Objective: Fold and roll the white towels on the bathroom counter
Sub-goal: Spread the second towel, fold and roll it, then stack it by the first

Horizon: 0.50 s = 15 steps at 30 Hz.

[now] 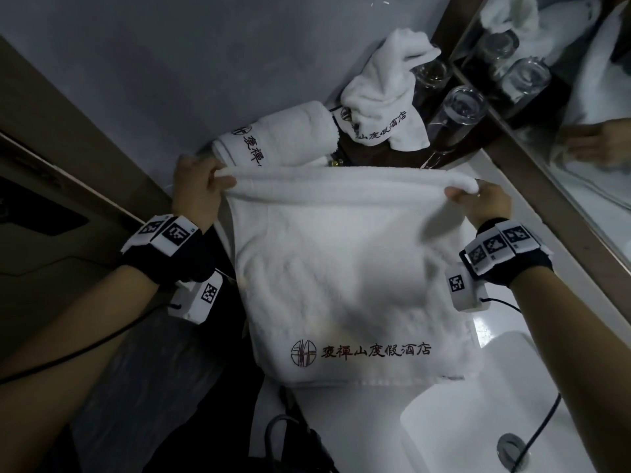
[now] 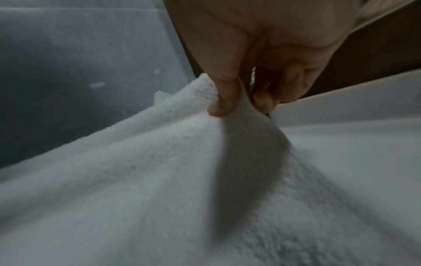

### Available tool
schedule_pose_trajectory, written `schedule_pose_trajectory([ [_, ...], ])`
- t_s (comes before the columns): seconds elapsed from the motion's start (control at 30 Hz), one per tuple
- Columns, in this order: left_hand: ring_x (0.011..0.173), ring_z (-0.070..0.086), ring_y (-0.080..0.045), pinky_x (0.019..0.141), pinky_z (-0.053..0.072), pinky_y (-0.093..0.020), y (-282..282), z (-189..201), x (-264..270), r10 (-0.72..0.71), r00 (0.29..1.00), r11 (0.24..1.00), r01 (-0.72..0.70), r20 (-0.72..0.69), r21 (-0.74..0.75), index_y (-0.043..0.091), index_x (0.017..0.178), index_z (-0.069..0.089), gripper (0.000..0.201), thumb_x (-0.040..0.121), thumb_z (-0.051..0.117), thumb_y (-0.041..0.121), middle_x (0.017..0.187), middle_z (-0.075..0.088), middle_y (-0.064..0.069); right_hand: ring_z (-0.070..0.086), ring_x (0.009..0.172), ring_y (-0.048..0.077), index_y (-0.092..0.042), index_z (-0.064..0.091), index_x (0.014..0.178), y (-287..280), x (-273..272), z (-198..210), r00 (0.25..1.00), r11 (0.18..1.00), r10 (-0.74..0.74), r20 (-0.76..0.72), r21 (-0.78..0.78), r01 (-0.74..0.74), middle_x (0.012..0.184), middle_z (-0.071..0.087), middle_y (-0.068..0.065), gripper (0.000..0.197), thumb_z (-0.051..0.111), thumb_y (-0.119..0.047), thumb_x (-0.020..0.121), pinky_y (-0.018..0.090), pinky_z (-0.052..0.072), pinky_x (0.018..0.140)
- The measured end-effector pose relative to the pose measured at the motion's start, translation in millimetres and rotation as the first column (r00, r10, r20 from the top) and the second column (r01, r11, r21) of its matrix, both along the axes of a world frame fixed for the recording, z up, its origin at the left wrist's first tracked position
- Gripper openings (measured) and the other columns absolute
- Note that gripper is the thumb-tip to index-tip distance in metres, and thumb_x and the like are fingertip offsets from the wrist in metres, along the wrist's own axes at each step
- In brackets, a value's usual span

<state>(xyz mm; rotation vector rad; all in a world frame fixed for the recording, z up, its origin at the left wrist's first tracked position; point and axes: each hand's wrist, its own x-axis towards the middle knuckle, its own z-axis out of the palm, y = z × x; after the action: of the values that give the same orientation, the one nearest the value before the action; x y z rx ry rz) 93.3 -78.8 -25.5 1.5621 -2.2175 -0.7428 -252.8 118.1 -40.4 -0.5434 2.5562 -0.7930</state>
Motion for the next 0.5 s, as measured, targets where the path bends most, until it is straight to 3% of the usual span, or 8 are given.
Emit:
schedule_pose_trajectory([
  [0.03,0.09,0.06,-0.032,0.075,0.043,-0.027,1.5,1.6,1.5,0.016,0.999,1.0,-0.016,-0.031,0.021,-0.002,0.098,0.061,0.016,0.087,0.057,0.009,0.103,0.051,-0.029,0.057,0.09,0.022,-0.014,0.066,0.107,1.6,1.0,2.3,0.999,0.999,-0.034,0.02,-0.007,0.034,0.095,0.06,0.004,0.033,0.062,-0.037,0.085,0.03,0.043,0.079],
  [0.1,0.063,0.066,-0.008,0.051,0.048,-0.014,7.4,4.5,3.2,0.022,0.989,0.991,-0.001,-0.15,0.134,0.005,0.098,0.054,0.012,0.094,0.047,0.014,0.102,0.052,-0.023,0.058,0.073,0.026,-0.016,0.062,0.099,2.6,4.2,6.2,0.996,0.999,-0.05,0.072,0.009,0.049,0.088,0.058,0.007,0.03,0.055,-0.043,0.088,0.036,0.052,0.074],
  [0.13,0.056,0.066,-0.009,0.045,0.05,-0.014,11.3,5.9,2.5,0.048,0.971,0.972,0.009,-0.233,0.236,0.01,0.098,0.05,0.01,0.097,0.042,0.016,0.105,0.052,-0.019,0.059,0.066,0.027,-0.016,0.058,0.098,2.4,7.5,8.2,0.988,0.998,-0.05,0.148,-0.029,0.055,0.086,0.057,0.007,0.028,0.053,-0.041,0.091,0.034,0.056,0.065],
  [0.2,0.076,0.068,-0.027,0.054,0.059,-0.024,20.7,11.3,0.1,0.134,0.915,0.889,0.058,-0.38,0.454,0.019,0.101,0.043,0.009,0.1,0.034,0.02,0.12,0.047,-0.014,0.064,0.066,0.028,-0.013,0.055,0.106,0.6,16.3,15.1,0.931,0.984,-0.018,0.364,-0.159,0.082,0.093,0.059,0.01,0.027,0.049,-0.036,0.095,0.031,0.059,0.059],
  [0.27,0.089,0.065,-0.035,0.072,0.058,-0.036,29.5,17.2,-4.3,0.148,0.889,0.839,0.119,-0.434,0.531,0.022,0.105,0.038,0.01,0.101,0.029,0.023,0.131,0.045,-0.013,0.064,0.071,0.027,-0.008,0.053,0.118,-3.2,26.4,23.1,0.897,0.972,0.068,0.438,-0.232,0.039,0.111,0.059,0.019,0.033,0.044,-0.032,0.098,0.031,0.06,0.068],
  [0.37,0.095,0.062,-0.034,0.075,0.057,-0.031,37.6,32.4,-11.1,0.136,0.835,0.853,0.176,-0.534,0.492,0.018,0.107,0.036,0.01,0.101,0.029,0.02,0.138,0.041,-0.017,0.06,0.074,0.019,0.003,0.049,0.124,-11.0,42.1,41.8,0.912,0.924,0.197,0.359,-0.378,-0.05,0.123,0.054,0.03,0.038,0.04,-0.024,0.099,0.021,0.057,0.067],
  [0.43,0.101,0.061,-0.03,0.074,0.059,-0.029,39.4,51.8,-12.8,0.131,0.763,0.881,0.203,-0.633,0.427,0.012,0.116,0.036,0.018,0.101,0.03,0.019,0.137,0.039,-0.02,0.059,0.075,0.014,0.003,0.05,0.125,-12.3,52.5,64.9,0.934,0.861,0.227,0.277,-0.505,-0.06,0.111,0.059,0.02,0.036,0.038,-0.021,0.1,0.021,0.056,0.068],
  [0.5,0.101,0.06,-0.023,0.087,0.055,-0.043,39.1,75.9,-11.6,0.143,0.681,0.909,0.196,-0.718,0.367,0.004,0.127,0.031,0.032,0.101,0.03,0.021,0.133,0.04,-0.018,0.061,0.079,0.015,-0.002,0.053,0.12,-10.9,57.3,89.6,0.945,0.775,0.206,0.254,-0.632,0.001,0.102,0.062,0.008,0.033,0.037,-0.022,0.1,0.033,0.054,0.081],
])
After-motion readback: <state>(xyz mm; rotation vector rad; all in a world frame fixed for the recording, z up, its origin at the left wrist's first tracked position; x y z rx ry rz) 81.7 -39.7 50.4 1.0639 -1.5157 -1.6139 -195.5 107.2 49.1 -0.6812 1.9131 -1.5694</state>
